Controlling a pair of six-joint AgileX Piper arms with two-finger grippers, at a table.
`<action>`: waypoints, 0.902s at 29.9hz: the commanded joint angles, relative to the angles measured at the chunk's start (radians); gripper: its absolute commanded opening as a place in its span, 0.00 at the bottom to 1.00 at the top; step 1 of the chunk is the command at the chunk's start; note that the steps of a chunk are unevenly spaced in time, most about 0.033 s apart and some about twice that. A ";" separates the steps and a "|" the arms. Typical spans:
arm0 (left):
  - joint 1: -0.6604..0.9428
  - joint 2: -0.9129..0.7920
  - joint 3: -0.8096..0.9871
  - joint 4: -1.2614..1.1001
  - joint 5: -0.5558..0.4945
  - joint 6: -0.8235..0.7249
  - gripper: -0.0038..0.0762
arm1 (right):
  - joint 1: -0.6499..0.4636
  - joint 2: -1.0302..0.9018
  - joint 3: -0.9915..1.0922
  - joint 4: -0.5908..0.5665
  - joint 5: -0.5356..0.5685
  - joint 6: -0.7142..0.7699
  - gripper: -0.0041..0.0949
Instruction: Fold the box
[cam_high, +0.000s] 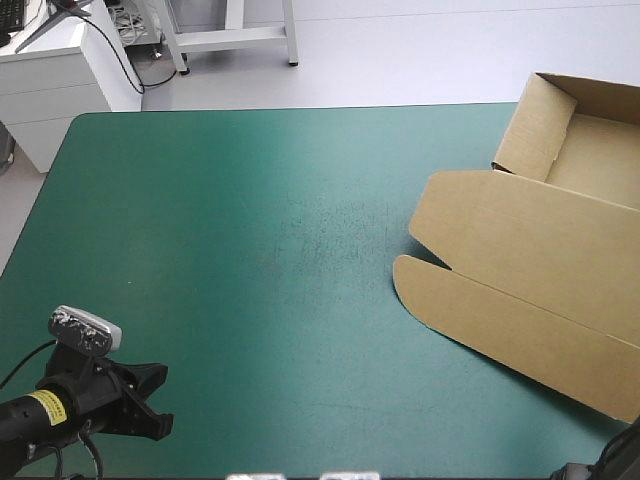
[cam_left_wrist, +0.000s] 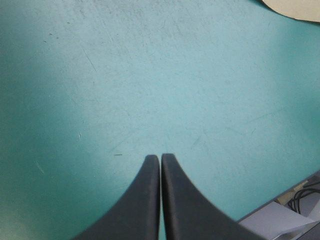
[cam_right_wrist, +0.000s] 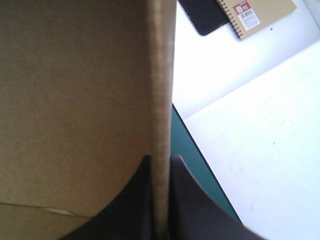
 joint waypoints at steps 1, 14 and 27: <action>-0.004 0.008 -0.024 -0.024 -0.062 -0.011 0.04 | -0.042 -0.014 -0.033 0.065 -0.040 -0.033 0.05; -0.004 0.008 -0.024 -0.024 -0.062 -0.011 0.04 | -0.075 0.022 -0.033 0.092 0.001 -0.056 0.88; -0.004 0.008 -0.024 -0.039 -0.046 -0.011 0.04 | -0.035 -0.193 0.033 0.398 0.034 -0.149 0.84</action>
